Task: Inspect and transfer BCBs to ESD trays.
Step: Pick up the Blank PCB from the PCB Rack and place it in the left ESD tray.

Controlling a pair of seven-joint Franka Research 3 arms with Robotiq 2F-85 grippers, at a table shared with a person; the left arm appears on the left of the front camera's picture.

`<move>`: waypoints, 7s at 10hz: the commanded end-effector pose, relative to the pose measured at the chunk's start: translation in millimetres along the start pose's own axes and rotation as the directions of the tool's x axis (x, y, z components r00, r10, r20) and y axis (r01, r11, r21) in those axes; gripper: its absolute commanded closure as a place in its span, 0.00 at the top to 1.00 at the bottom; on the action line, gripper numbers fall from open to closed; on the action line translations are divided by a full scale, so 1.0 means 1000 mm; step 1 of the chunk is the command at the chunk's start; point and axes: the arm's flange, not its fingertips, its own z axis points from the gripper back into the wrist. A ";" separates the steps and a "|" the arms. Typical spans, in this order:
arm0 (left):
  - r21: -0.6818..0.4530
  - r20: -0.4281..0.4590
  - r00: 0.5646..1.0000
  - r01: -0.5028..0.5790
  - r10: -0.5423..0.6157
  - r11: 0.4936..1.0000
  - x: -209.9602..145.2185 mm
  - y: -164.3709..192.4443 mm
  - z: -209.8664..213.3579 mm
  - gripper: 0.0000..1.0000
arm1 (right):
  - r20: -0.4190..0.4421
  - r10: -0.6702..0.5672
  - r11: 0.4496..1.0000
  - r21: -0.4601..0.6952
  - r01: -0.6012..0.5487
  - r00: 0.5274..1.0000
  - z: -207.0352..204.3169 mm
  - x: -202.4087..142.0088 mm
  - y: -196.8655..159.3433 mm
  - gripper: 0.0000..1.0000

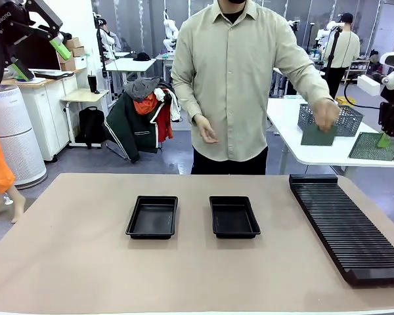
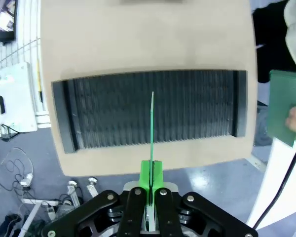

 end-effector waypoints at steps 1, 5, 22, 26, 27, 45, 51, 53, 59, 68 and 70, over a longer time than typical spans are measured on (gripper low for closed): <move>-0.009 0.000 1.000 0.001 -0.001 1.000 -0.001 0.001 0.000 1.00 | 0.061 -0.123 0.992 0.051 0.120 0.991 0.000 0.031 0.051 0.03; -0.009 0.000 1.000 0.001 -0.001 1.000 -0.001 0.001 0.000 1.00 | 0.131 -0.257 0.960 0.152 0.237 0.957 -0.008 0.077 0.127 0.03; -0.009 0.000 1.000 0.001 -0.001 1.000 -0.001 0.001 0.000 1.00 | 0.289 -0.360 0.922 0.255 0.291 0.887 -0.007 0.097 0.158 0.03; -0.009 0.000 1.000 0.001 -0.001 1.000 -0.001 0.001 0.000 1.00 | 0.391 -0.566 0.809 0.433 0.398 0.726 -0.023 0.141 0.109 0.03; -0.009 0.000 1.000 0.001 -0.001 1.000 -0.001 0.001 0.000 1.00 | 0.415 -0.614 0.775 0.480 0.412 0.672 -0.030 0.157 0.098 0.03; -0.009 0.000 1.000 0.001 -0.001 1.000 -0.001 0.001 0.000 1.00 | -0.008 -1.000 0.010 0.799 0.602 0.027 -0.302 0.449 0.012 0.03; -0.009 0.000 1.000 0.001 -0.001 1.000 -0.001 0.001 0.000 1.00 | -0.058 -0.998 -0.017 0.709 0.705 0.034 -0.325 0.462 0.000 0.03; -0.009 0.000 1.000 0.001 -0.001 1.000 -0.001 0.001 0.000 1.00 | -0.072 -0.997 -0.031 0.680 0.732 0.024 -0.331 0.465 -0.001 0.03; -0.009 0.000 1.000 0.001 -0.001 1.000 -0.001 0.001 0.000 1.00 | -0.113 -0.994 -0.064 0.646 0.760 0.011 -0.350 0.468 -0.002 0.03; -0.009 0.000 1.000 0.001 -0.001 1.000 -0.001 0.001 0.000 1.00 | -0.132 -0.991 -0.060 0.644 0.762 0.033 -0.355 0.461 0.000 0.03; -0.009 0.000 1.000 0.001 -0.001 1.000 -0.001 0.001 0.000 1.00 | -0.157 -0.984 -0.025 0.607 0.794 0.089 -0.352 0.472 0.004 0.03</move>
